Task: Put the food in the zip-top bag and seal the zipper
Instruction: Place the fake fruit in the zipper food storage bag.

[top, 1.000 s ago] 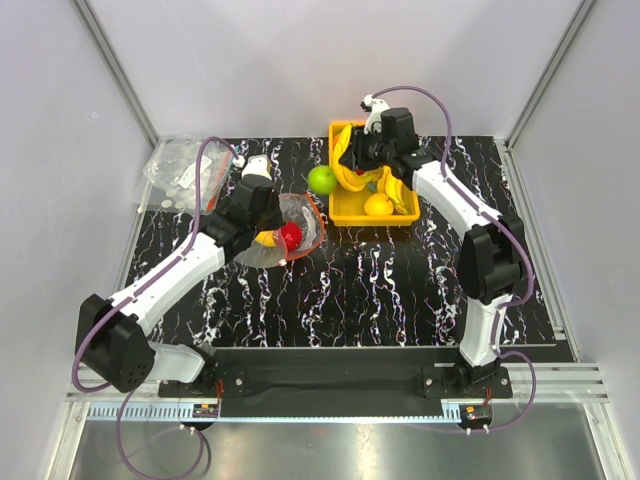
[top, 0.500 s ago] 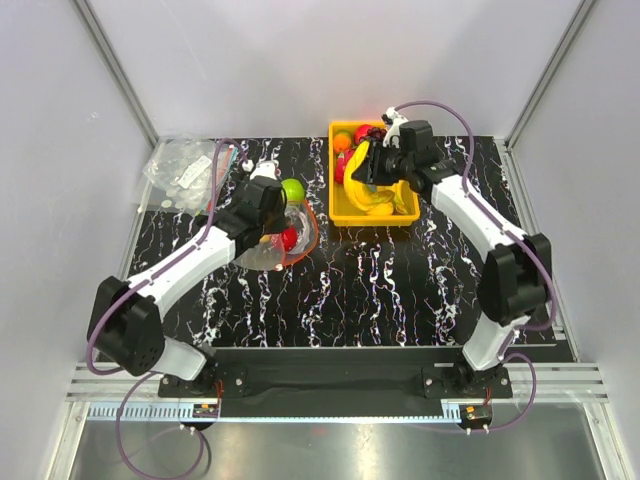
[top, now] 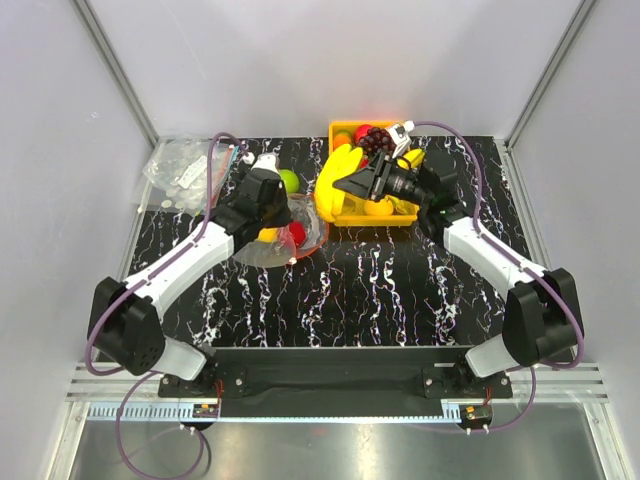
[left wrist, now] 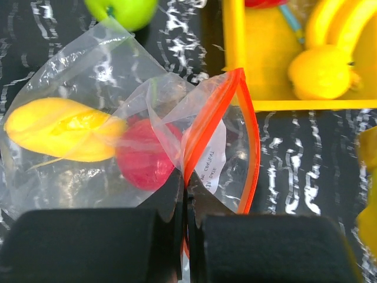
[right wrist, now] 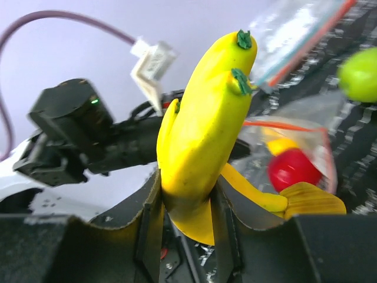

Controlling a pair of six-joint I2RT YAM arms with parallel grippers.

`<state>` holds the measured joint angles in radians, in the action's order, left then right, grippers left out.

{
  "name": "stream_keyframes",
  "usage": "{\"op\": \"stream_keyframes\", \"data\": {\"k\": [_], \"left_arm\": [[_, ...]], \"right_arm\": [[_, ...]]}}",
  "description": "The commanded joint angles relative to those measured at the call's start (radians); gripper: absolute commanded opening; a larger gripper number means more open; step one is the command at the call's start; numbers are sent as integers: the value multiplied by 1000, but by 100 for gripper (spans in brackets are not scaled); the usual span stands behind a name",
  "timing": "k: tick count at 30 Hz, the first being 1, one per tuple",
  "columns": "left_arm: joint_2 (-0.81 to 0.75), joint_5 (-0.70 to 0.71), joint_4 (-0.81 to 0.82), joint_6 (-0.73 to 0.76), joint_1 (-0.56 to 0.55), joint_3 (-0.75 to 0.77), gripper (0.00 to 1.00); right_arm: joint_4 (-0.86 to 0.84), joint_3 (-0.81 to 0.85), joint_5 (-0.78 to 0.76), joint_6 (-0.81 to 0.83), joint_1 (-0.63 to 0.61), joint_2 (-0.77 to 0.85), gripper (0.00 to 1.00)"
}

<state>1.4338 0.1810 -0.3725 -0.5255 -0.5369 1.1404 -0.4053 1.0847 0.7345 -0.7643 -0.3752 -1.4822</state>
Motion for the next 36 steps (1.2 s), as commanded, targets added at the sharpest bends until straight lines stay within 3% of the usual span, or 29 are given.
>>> {"op": "stream_keyframes", "data": {"k": [1,7,13,16,22,30,36], "left_arm": [[-61,-93,24,-33,2,61,0],[-125,-175,15,-73,2,107,0],[-187,-176,12,-99,2,145,0],[-197,-176,17,-114,3,148,0],[-208,-302,128,-168,2,102,0],[-164,-330,149,-180,-11,88,0],[-170,-318,141,-177,-20,87,0]], "right_arm": [[-289,7,63,-112,-60,25,35],[-470,-37,42,-150,-113,0,35],[-682,-147,0,-305,-117,-13,33],[-705,-204,-49,-355,-136,8,33],[-607,-275,-159,-432,-165,29,28],[-520,-313,-267,-503,-225,54,28],[-349,-293,-302,-400,-249,74,28]]}}
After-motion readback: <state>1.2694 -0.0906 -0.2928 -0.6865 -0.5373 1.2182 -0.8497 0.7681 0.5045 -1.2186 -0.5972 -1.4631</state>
